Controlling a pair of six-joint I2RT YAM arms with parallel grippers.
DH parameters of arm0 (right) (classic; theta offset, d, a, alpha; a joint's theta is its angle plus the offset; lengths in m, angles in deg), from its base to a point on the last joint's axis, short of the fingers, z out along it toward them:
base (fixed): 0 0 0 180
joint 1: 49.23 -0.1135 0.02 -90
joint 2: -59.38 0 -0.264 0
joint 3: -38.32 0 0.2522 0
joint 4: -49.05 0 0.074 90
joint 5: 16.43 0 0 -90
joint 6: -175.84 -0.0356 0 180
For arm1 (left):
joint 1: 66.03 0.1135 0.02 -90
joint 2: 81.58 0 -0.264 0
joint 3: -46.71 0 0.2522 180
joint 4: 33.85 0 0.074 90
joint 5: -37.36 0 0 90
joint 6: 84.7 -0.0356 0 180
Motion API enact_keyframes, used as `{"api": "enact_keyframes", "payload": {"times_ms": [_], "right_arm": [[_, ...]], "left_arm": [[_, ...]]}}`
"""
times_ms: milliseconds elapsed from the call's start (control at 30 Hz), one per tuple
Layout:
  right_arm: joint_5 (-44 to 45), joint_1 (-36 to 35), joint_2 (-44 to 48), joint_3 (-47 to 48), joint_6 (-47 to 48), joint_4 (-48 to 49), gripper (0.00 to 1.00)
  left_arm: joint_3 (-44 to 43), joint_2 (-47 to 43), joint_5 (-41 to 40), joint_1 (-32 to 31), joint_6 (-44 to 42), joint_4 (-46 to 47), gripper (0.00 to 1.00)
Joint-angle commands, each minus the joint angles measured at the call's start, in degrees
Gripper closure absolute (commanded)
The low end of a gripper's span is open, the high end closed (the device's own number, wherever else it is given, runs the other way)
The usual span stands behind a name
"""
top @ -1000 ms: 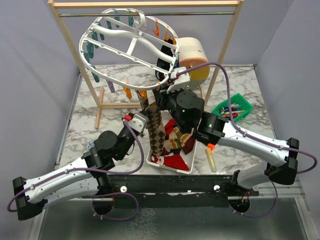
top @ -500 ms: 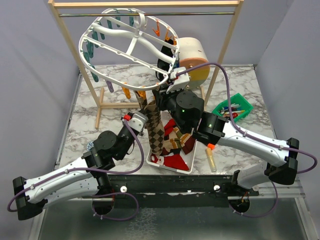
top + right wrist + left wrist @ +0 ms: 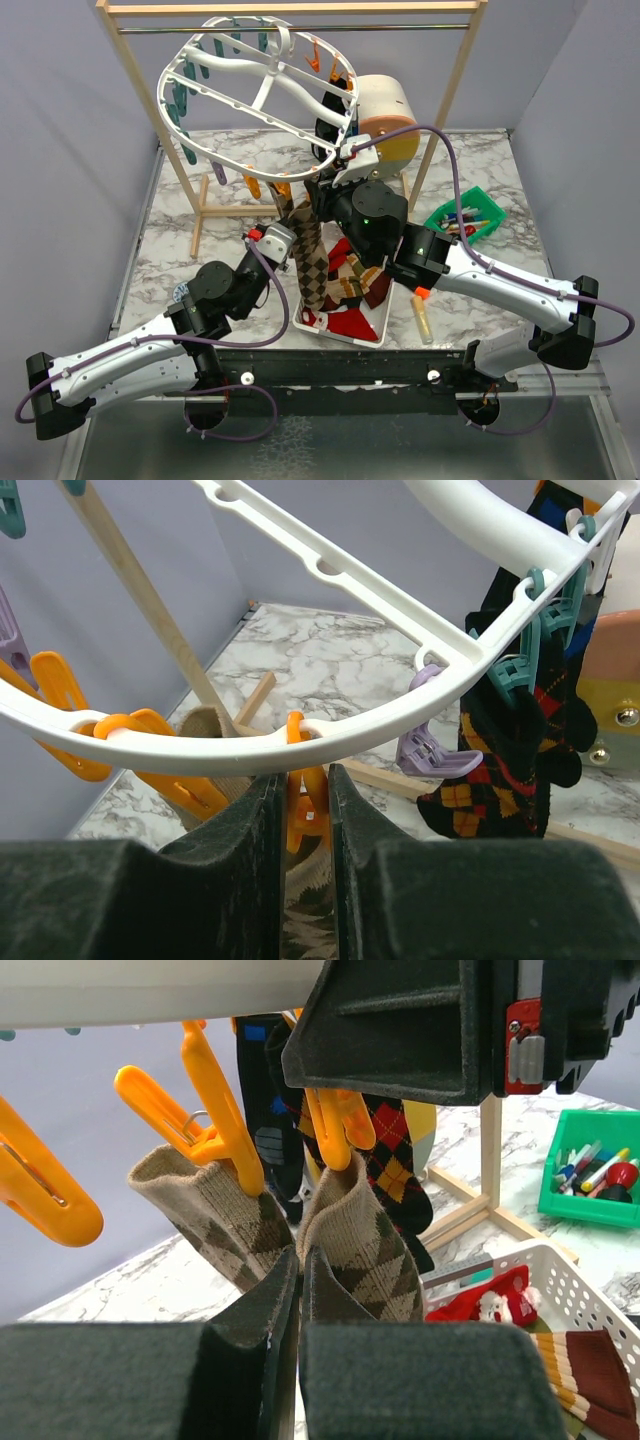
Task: Clip the socks to the hanger
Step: Open the clamp at the hanger, then clamp the sock onto the hanger.
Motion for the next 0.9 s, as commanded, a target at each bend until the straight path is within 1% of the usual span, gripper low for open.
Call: {"api": "enact_keyframes", "payload": {"times_ms": [0,300,867], "right_arm": [[-0.8,-0.3,0.8,1.1,-0.7,-1.6,0.99],[-1.1,-0.3,0.5,1.2,-0.8,-1.8,1.00],[-1.8,-0.3,-0.7,1.8,-1.4,-2.2,1.00]], "left_arm": [[-1.4,-0.3,-2.1,-0.4,-0.8,1.8,1.00],[-1.6,-0.5,-2.1,-0.4,-0.9,2.1,1.00],[-3.8,1.1,0.8,-0.4,-1.1,3.6,1.00]]}}
